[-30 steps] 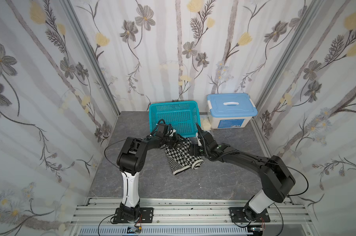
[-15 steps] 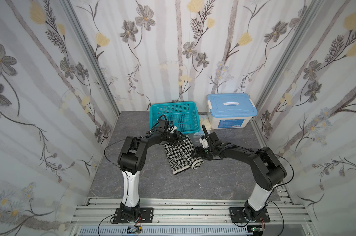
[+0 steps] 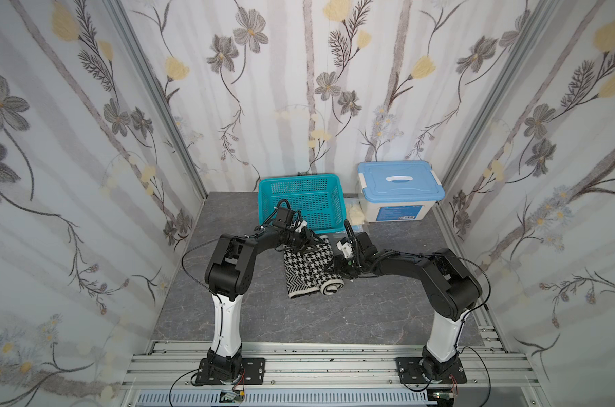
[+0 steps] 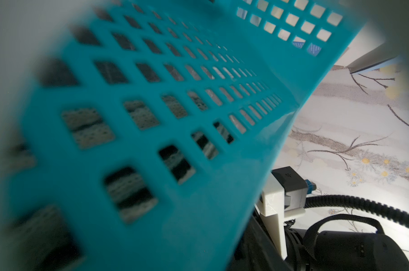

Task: Roll up the scarf and place it into the basket
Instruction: Roll the scarf at the center of the board.

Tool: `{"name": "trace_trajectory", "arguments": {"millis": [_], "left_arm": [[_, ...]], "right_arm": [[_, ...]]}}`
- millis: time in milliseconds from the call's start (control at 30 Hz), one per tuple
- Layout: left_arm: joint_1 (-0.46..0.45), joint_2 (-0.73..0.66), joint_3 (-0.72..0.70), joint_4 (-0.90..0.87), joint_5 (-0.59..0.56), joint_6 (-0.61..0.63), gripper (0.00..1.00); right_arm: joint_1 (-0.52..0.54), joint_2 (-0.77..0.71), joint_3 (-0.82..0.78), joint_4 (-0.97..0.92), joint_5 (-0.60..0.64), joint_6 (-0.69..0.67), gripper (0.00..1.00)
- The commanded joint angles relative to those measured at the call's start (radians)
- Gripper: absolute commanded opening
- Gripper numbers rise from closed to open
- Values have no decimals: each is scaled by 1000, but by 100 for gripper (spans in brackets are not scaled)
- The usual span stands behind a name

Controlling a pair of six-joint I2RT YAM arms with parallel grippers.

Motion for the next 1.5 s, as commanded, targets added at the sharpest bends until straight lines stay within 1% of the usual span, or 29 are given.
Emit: {"name": "trace_trajectory", "arguments": {"millis": [0,133,200,233,300,400,500,567,667,767,900,1000,1067,1200,1233,1333,1467], "left_arm": [[-3,-8,-3,-51,-6,18,49],[-3,-9,23,-75,-6,29,49],[-3,-8,57,-108,-4,45,50],[-3,-6,78,-134,-5,60,52],[-3,-9,143,-187,-10,89,55],[-3,-20,202,-236,-2,109,57],[-8,-42,208,-245,11,108,57],[-16,-66,189,-247,16,111,57],[-24,-116,109,-232,13,106,57],[-22,-190,-21,-190,6,86,57],[-24,-287,-174,-171,-1,80,57],[-22,-360,-280,-196,-9,104,57],[-23,-400,-348,-197,-15,112,57],[-23,-467,-469,-180,-14,100,56],[-23,-486,-494,-172,-14,95,56],[-16,-542,-562,-170,-14,82,56],[24,-623,-651,-175,-5,65,56]], "right_arm": [[8,-1,-7,64,12,43,30],[9,-30,-12,57,26,46,9],[8,-60,-15,36,30,40,2],[9,-81,-21,18,36,34,0],[8,-129,-40,-30,55,13,0],[8,-206,-47,-171,111,-48,0],[7,-255,-47,-307,176,-113,0],[7,-276,-34,-396,244,-151,0],[18,-295,8,-520,377,-201,0],[47,-307,57,-612,518,-223,0],[127,-314,131,-697,732,-217,0],[194,-288,192,-764,898,-192,0],[235,-259,222,-785,993,-185,0],[311,-154,282,-812,1187,-179,0],[350,-118,295,-810,1226,-182,0],[393,-14,360,-833,1313,-177,0],[455,65,428,-849,1400,-199,0]]}}
